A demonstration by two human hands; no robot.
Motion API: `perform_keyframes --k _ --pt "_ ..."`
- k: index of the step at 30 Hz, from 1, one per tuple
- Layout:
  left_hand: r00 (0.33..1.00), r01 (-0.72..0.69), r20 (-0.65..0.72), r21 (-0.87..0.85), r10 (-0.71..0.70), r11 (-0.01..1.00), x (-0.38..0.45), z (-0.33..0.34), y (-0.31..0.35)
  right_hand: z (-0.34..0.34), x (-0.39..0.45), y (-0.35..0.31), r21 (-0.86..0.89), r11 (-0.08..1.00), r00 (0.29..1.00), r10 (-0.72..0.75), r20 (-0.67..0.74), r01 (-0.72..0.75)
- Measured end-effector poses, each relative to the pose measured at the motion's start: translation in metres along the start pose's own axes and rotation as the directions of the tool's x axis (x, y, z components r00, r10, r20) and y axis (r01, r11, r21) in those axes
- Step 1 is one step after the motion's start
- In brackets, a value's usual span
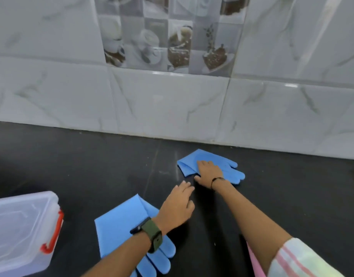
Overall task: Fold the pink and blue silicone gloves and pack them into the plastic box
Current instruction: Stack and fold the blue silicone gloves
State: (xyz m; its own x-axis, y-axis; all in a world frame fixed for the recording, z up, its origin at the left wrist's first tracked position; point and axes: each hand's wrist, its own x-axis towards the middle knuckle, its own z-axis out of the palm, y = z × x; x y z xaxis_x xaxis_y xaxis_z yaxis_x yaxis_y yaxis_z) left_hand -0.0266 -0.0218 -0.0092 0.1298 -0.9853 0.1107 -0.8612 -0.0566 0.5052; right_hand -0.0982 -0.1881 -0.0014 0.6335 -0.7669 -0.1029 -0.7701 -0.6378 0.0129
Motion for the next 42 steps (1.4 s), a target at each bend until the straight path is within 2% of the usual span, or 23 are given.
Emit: perform_keyframes --k 3,7,10,13,14,16,17,18,19,20,22,24,26,29,30,33,35,38,40,42 --pt "0.992 0.11 -0.036 -0.207 -0.119 0.972 -0.008 0.001 -0.001 0.01 0.036 -0.017 -0.091 0.996 0.998 -0.016 -0.054 0.011" --pt "0.956 0.267 0.026 -0.488 -0.292 0.831 -0.022 -0.007 0.0 0.003 0.062 -0.025 -0.105 0.992 0.997 -0.059 0.043 0.063" --pt "0.889 0.391 0.131 -0.714 -0.438 0.58 -0.021 -0.02 -0.001 -0.015 0.06 -0.021 0.066 0.994 0.995 -0.09 0.054 0.086" --pt "0.824 0.44 0.243 -0.843 -0.511 0.31 -0.011 -0.022 -0.002 -0.045 0.043 -0.014 0.312 0.945 0.992 -0.062 -0.108 0.093" --pt "0.803 0.45 0.302 -0.872 -0.513 0.192 -0.006 -0.021 0.0 -0.057 0.035 -0.012 0.382 0.917 0.984 -0.052 -0.168 0.113" --pt "0.742 0.435 0.417 -0.895 -0.526 -0.097 0.001 -0.021 0.006 -0.081 0.014 -0.008 0.469 0.865 0.964 -0.057 -0.26 0.178" --pt "0.708 0.406 0.45 -0.89 -0.544 -0.208 0.004 -0.022 0.008 -0.093 0.002 -0.006 0.498 0.842 0.956 -0.067 -0.285 0.207" --pt "0.683 0.375 0.452 -0.891 -0.574 -0.255 0.006 -0.024 0.01 -0.105 -0.011 -0.004 0.527 0.819 0.952 -0.072 -0.298 0.227" --pt "0.681 0.344 0.424 -0.905 -0.598 -0.25 0.009 -0.025 0.012 -0.115 -0.024 -0.001 0.56 0.793 0.95 -0.07 -0.306 0.239" --pt "0.702 0.315 0.373 -0.927 -0.606 -0.205 0.012 -0.026 0.013 -0.123 -0.036 0.002 0.606 0.759 0.949 -0.052 -0.309 0.239" --pt "0.796 0.28 0.269 -0.958 -0.542 -0.065 0.015 -0.027 0.016 -0.132 -0.058 0.008 0.739 0.641 0.956 0.023 -0.292 0.21" --pt "0.853 0.255 0.242 -0.966 -0.462 -0.034 0.014 -0.032 0.02 -0.135 -0.074 0.013 0.846 0.501 0.954 0.116 -0.275 0.183" --pt "0.87 0.276 0.284 -0.958 -0.403 -0.08 0.014 -0.037 0.019 -0.135 -0.081 0.016 0.919 0.366 0.943 0.227 -0.243 0.148" --pt "0.862 0.347 0.414 -0.903 -0.294 -0.255 0.019 -0.053 0.022 -0.131 -0.084 0.021 0.979 0.195 0.93 0.345 -0.127 0.061" --pt "0.866 0.351 0.416 -0.901 -0.279 -0.255 0.023 -0.059 0.025 -0.129 -0.083 0.021 0.989 0.148 0.929 0.362 -0.076 0.023" --pt "0.869 0.352 0.344 -0.935 -0.356 -0.042 0.034 -0.079 0.042 -0.126 -0.081 0.021 0.997 0.047 0.908 0.417 0.034 -0.059" --pt "0.881 0.338 0.293 -0.939 -0.372 0.061 0.041 -0.092 0.051 -0.131 -0.078 0.018 1.0 0.0 0.888 0.46 0.011 -0.013" --pt "0.927 0.24 0.206 -0.968 -0.313 0.074 0.045 -0.107 0.056 -0.14 -0.078 0.019 0.994 -0.012 0.864 0.495 -0.092 0.113" --pt "0.931 0.234 0.2 -0.969 -0.305 0.077 0.035 -0.108 0.06 -0.134 -0.086 0.021 0.991 0.041 0.863 0.488 -0.129 0.124" --pt "0.925 0.269 0.235 -0.96 -0.299 0.079 0.01 -0.093 0.057 -0.112 -0.102 0.019 0.985 0.169 0.889 0.448 -0.097 0.023"
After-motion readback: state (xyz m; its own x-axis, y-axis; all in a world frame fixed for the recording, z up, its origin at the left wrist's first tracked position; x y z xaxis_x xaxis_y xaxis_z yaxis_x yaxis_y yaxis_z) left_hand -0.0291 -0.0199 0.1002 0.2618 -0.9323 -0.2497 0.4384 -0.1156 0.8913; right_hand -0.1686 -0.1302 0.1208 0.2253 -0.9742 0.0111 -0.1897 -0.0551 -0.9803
